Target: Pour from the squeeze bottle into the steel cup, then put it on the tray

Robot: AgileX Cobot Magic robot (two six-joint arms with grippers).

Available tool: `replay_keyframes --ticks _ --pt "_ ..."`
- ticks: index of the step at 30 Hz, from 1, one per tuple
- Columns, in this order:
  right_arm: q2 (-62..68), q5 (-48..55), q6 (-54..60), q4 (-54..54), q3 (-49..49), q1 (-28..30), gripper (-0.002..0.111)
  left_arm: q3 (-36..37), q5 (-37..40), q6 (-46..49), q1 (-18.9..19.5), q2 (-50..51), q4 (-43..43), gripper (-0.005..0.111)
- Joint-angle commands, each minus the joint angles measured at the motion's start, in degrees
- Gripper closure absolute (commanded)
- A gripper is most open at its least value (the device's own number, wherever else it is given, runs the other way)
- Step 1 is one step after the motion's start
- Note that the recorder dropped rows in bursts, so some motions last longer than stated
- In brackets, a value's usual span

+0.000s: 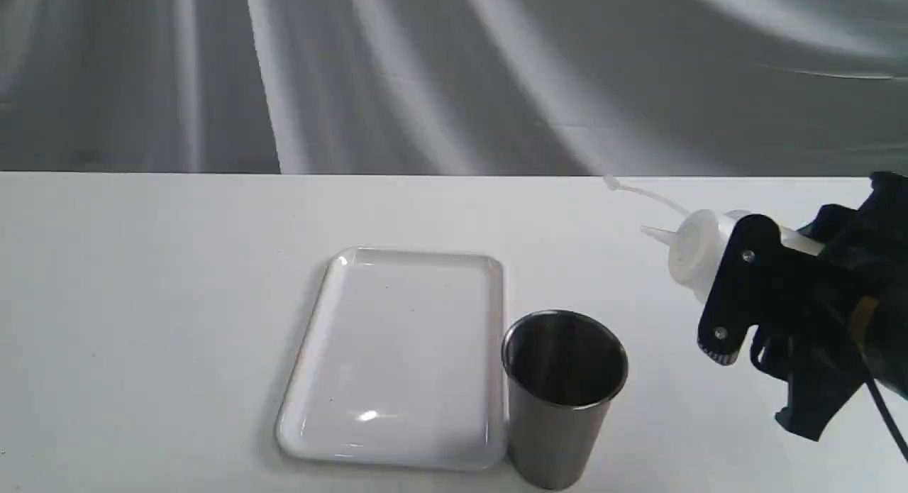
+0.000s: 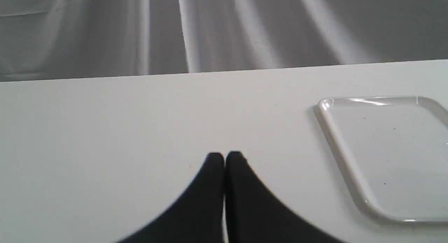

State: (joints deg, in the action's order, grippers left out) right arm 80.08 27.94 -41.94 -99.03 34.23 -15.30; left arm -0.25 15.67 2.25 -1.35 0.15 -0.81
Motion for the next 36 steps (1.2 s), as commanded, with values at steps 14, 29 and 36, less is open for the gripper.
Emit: replay_keyframes --ticks 14,29,36 --pt "-0.37 5.14 10.61 -0.92 0.54 -2.82 0.106 0.25 -0.43 -0.28 0.09 -0.15 -0.06 0.107" --pt "3.52 8.90 12.57 -0.92 3.11 -4.44 0.106 0.25 -0.43 -0.28 0.09 -0.15 -0.06 0.107" --pt "5.59 10.27 19.93 -0.92 4.51 -6.88 0.106 0.25 -0.43 -0.28 0.09 -0.15 -0.06 0.107"
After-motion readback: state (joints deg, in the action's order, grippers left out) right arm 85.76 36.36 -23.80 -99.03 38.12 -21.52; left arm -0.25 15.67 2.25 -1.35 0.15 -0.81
